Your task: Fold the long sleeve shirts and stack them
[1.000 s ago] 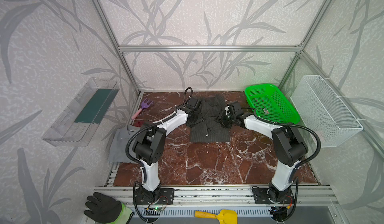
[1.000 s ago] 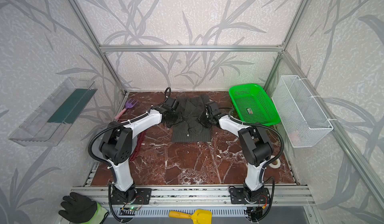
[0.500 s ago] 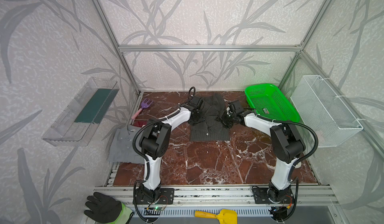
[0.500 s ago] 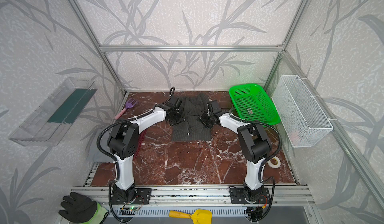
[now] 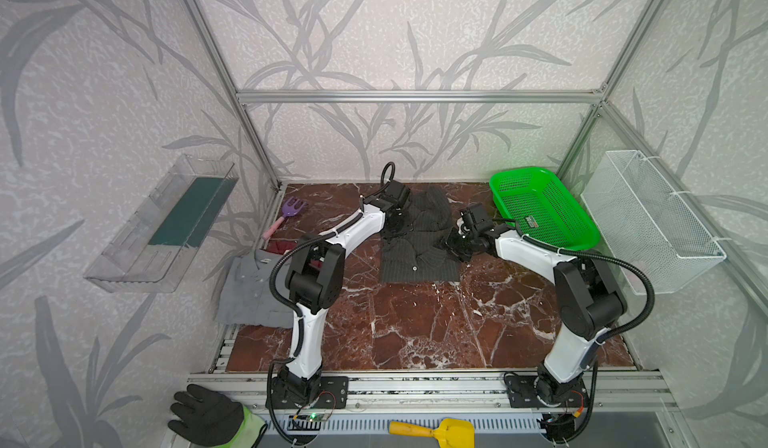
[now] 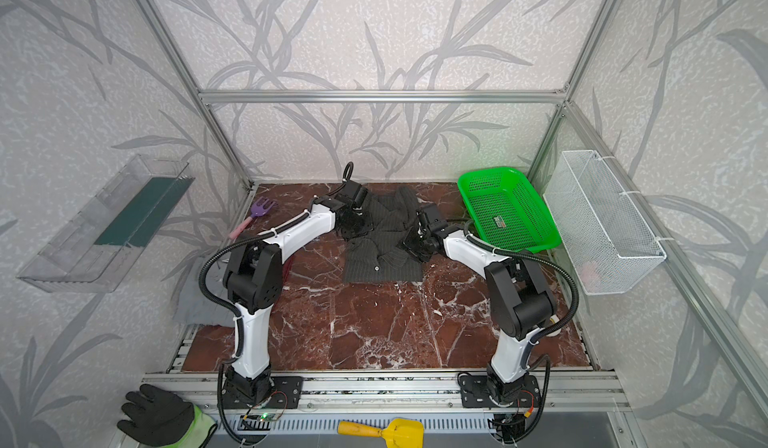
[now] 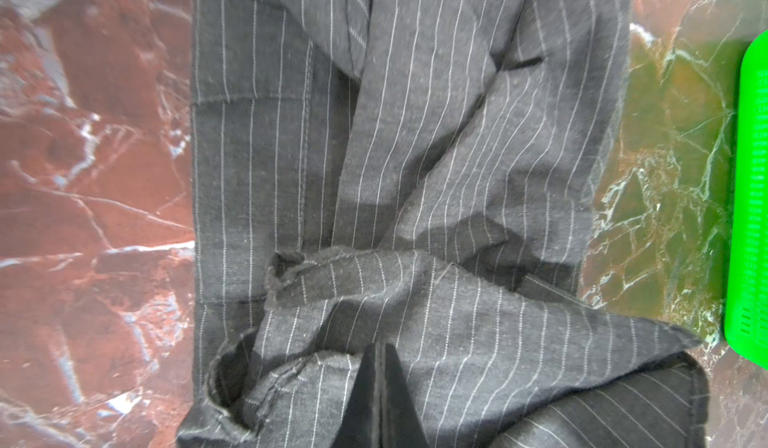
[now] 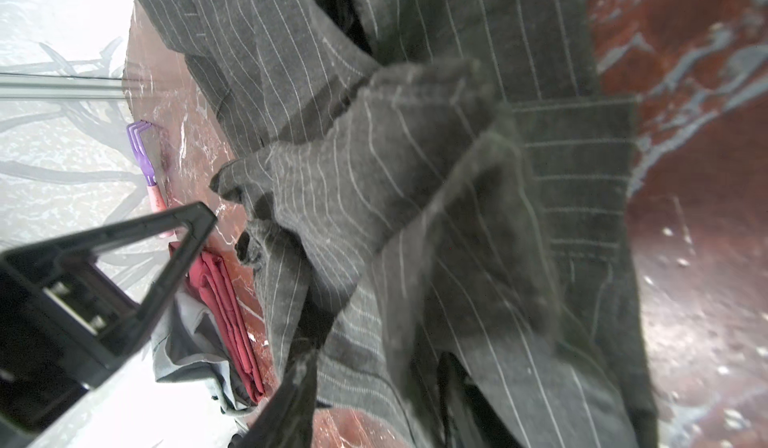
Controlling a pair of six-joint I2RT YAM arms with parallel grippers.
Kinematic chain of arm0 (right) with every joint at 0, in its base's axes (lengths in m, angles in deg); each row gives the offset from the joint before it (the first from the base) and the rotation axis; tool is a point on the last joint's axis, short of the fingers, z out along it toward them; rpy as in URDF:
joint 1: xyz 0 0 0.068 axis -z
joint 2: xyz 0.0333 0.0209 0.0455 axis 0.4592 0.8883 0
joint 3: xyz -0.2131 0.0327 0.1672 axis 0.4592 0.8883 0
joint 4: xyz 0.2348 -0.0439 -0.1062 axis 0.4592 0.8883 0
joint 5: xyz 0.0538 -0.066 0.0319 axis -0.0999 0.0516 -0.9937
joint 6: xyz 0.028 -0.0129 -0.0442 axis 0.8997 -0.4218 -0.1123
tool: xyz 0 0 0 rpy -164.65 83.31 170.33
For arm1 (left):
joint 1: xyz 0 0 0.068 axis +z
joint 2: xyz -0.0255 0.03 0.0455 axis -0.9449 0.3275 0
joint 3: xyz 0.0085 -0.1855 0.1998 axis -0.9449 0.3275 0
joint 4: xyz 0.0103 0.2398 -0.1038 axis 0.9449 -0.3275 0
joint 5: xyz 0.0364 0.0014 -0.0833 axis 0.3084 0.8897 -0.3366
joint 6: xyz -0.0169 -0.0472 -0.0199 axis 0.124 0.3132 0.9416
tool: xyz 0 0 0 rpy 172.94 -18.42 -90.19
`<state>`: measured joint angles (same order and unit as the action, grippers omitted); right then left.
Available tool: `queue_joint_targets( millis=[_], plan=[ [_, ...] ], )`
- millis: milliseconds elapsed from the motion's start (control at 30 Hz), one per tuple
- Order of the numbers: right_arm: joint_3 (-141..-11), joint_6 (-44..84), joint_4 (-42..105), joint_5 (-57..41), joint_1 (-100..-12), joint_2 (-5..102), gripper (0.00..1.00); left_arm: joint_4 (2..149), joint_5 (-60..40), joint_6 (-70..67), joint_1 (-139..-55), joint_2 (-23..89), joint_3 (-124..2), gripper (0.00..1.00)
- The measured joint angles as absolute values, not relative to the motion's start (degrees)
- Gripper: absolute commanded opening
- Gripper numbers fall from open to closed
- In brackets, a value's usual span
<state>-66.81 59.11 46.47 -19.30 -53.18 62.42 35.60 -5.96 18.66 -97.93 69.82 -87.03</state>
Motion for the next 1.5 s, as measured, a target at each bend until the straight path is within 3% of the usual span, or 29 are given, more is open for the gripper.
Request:
queue_joint_targets(
  millis=[333, 500, 633, 900, 967, 1133, 1267, 1500],
  plan=[
    [-68.69, 62.15, 42.40, -22.57, -56.33, 62.71, 0.43, 36.65, -2.64, 17.85, -97.93, 63.62, -80.30, 0.34],
    [-75.10, 62.30, 41.92, -22.29, -55.83, 66.47, 0.36, 38.33, -1.18, 18.06, -97.93, 54.28, -70.59, 0.36],
    [-80.41, 62.45, 41.92, -21.85, -55.08, 70.10, 0.36, 39.69, -0.21, 18.24, -97.93, 48.07, -64.01, 0.36],
    [-88.37, 60.83, 47.39, -20.30, -53.79, 76.48, 0.37, 41.59, 1.32, 19.22, -97.93, 38.63, -53.85, 0.47],
    [-89.61, 58.89, 50.21, -18.81, -53.79, 76.04, 0.35, 41.87, 1.99, 19.25, -97.93, 36.01, -51.71, 0.49],
    [-85.09, 54.58, 51.74, -15.14, -55.76, 67.67, 0.17, 44.02, 4.29, 19.16, -97.93, 28.62, -46.40, 0.53],
    [-79.32, 52.94, 50.01, -14.03, -58.71, 61.00, 0.14, 45.28, 5.86, 19.14, -97.93, 26.17, -44.54, 0.53],
    [-85.24, 51.78, 49.33, -16.08, -60.11, 73.88, 0.12, 46.11, 6.50, 19.14, -97.93, 26.04, -43.36, 0.53]
  ],
)
